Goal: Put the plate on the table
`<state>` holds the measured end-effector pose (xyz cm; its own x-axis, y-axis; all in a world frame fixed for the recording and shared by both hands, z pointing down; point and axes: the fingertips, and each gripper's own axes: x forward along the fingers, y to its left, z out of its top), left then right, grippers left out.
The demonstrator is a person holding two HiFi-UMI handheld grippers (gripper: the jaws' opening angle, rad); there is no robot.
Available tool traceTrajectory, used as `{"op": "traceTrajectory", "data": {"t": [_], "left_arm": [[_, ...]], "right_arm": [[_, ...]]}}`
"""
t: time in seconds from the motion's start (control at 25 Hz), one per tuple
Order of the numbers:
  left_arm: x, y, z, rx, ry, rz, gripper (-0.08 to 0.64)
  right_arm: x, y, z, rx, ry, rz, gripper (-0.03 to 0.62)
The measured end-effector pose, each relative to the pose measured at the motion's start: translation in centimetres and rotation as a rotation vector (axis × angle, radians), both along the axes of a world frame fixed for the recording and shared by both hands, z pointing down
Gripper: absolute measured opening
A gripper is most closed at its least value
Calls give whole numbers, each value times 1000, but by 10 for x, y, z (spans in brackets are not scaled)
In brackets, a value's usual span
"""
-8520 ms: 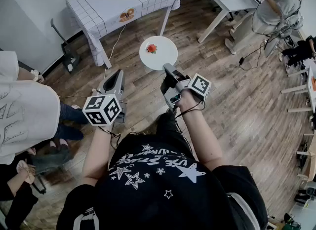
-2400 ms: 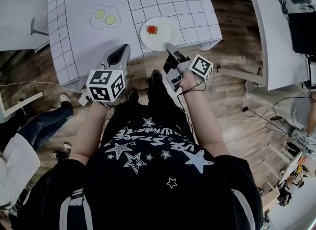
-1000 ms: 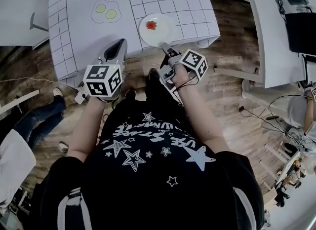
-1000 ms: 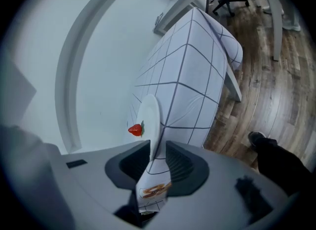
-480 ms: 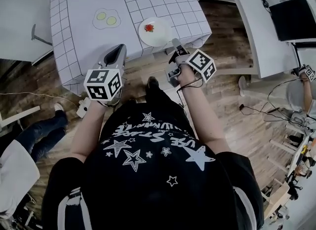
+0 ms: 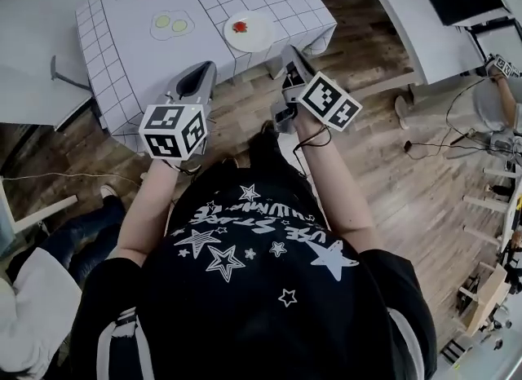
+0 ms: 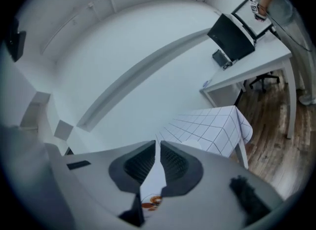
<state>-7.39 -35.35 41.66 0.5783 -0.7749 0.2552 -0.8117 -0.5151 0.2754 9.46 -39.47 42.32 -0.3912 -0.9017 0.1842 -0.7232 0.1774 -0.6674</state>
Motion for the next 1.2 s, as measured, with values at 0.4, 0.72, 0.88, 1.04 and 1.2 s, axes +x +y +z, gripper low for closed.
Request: {"op": "traceTrajectory", "data": {"t": [0.4,0.72,0.88,1.04,1.2], "left_arm": [[21,47,1,-9,-2,42,8],[64,109,-5,-3,-19,48,8],[80,145,-8,10,-24,18,8],[93,191,-6,-2,-33,-11,8],[94,233,-8,1,-30,-37,8]], "right_arm": [[-6,68,-20,135,220,-111,28],[21,127,-31,178,275,-153,28],[31,166,-34,206,288,-192,28],[41,207,-33,204,273,-216,28],[45,246,-32,208,261,-246,28]]}}
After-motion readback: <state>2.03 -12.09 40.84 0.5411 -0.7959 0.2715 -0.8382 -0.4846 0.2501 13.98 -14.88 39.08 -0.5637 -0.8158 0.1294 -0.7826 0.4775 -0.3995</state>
